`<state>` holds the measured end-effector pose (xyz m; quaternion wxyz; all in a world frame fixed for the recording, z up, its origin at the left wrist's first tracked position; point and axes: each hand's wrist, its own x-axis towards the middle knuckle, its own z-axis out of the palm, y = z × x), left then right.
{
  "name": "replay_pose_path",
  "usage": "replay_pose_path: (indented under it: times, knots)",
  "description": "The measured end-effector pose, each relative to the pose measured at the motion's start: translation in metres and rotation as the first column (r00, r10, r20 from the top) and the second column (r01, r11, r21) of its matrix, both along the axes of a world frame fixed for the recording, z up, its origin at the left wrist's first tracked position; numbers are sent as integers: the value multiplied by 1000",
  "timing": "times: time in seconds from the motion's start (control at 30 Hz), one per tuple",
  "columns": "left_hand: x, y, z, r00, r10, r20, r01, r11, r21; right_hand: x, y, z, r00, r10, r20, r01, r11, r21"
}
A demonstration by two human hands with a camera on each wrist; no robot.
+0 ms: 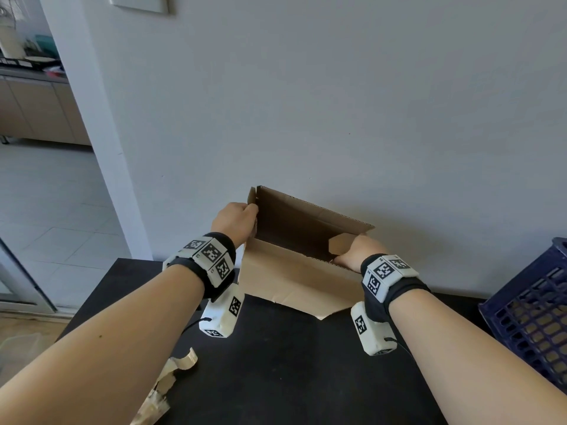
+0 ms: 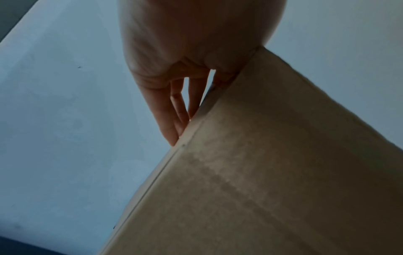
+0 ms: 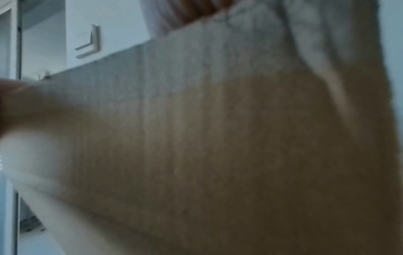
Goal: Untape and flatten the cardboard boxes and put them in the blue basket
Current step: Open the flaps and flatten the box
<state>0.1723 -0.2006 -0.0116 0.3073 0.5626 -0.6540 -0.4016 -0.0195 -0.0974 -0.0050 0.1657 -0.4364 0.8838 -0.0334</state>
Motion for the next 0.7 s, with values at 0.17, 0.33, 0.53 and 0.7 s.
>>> replay_pose_path:
  times: [0.17,0.33,0.53,0.7]
  knots:
    - [4,2,0,999,-29,24,29,1000,-10,2,2,0,998,-52,41,53,999,-12]
    - [11,1,1,999,-36,3,37,999,-9,-1,4,7,950,-143,277,191,970,-153]
    - [15,-1,2,997,19,-77,-16,999,43,-17,17,12,789,-266,554,458,855,-242]
    - [11,-1,4,996,-15,-87,21,998,60,-23,27,9,780,-247,575,481,824,-299]
